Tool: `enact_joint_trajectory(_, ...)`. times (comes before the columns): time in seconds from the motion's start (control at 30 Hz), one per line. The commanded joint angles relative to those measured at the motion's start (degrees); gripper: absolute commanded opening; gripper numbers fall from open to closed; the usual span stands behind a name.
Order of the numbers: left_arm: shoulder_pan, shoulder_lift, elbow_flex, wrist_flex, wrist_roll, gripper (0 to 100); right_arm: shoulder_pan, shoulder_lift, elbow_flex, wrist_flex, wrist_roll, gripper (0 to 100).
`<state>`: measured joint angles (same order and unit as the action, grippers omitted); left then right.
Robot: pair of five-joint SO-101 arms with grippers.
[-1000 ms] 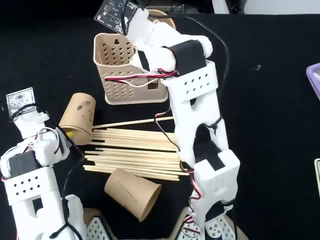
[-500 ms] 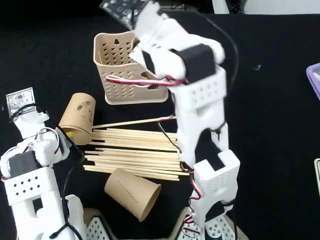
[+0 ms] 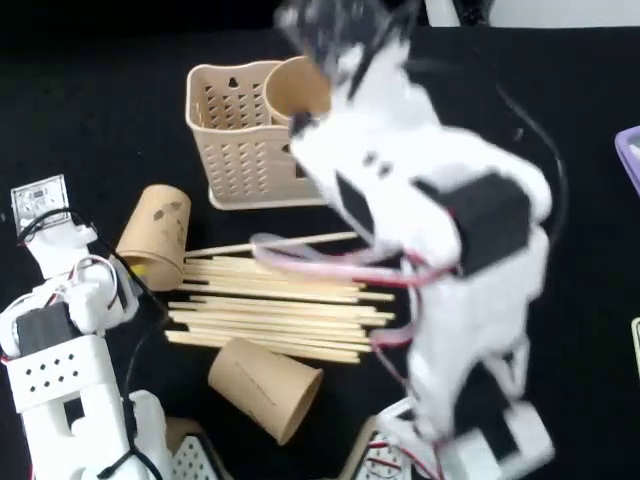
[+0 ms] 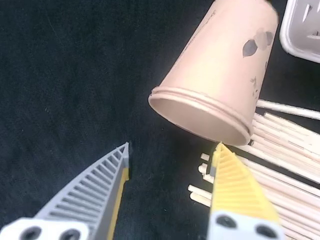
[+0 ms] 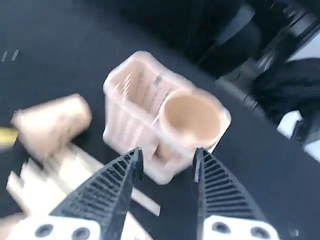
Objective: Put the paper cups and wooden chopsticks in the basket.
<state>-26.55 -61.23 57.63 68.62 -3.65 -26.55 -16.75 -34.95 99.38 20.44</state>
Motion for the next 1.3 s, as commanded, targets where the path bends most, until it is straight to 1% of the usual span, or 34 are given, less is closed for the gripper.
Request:
enact_joint_trajectory(0.0, -0.1, -1.0, -0.4, -1.0, -1.3, 27, -3.8, -16.3, 30.2, 0.8, 8.7, 17.0)
enact_joint_trajectory(0.07, 0.0, -1.0, -0.4, -1.0, -1.6, 27, -6.6, -24.6, 45.2, -1.1, 12.9, 17.0)
enact_joint_trajectory(0.2, 0.0, -1.0, -0.4, -1.0, -1.6, 27, -13.9, -42.2, 70.4, -6.9, 16.7, 17.1)
enact_joint_trajectory(0.27, 0.0, -1.0, -0.3, -1.0, -1.6, 27, -16.4, -50.0, 80.0, -9.8, 17.8, 17.1)
enact_joint_trajectory(0.4, 0.0, -1.0, -0.3, -0.9, -1.6, 27, -16.5, -59.4, 93.1, -14.2, 20.2, 18.5)
enact_joint_trajectory(0.57, 0.0, -1.0, -0.3, -1.0, -1.6, 27, -16.8, -60.2, 95.0, -14.9, 22.2, 25.8)
enact_joint_trajectory(0.67, -0.3, -1.0, -0.3, -1.0, -1.6, 27, -16.8, -59.0, 99.0, -17.6, 24.7, 26.2)
enact_joint_trajectory(0.8, -0.5, -1.0, -0.5, -1.0, -1.7, 27, -16.9, -59.2, 108.2, -23.7, 26.9, 26.2)
enact_joint_trajectory(0.93, -0.5, -1.0, -0.7, -1.0, -1.7, 27, -16.8, -59.7, 108.1, -24.4, 27.1, 26.2)
enact_joint_trajectory(1.03, -0.5, -1.0, -0.6, -1.0, -1.7, 27, -16.8, -61.5, 103.5, -21.0, 27.1, 26.2)
enact_joint_trajectory(1.13, -0.5, -1.0, -0.6, -1.0, -1.7, 27, -17.0, -63.6, 96.2, -13.6, 27.2, 26.2)
enact_joint_trajectory(1.27, -0.5, -1.0, -0.8, -1.1, -1.7, 27, -21.9, -65.6, 89.7, -5.1, 28.8, 26.1)
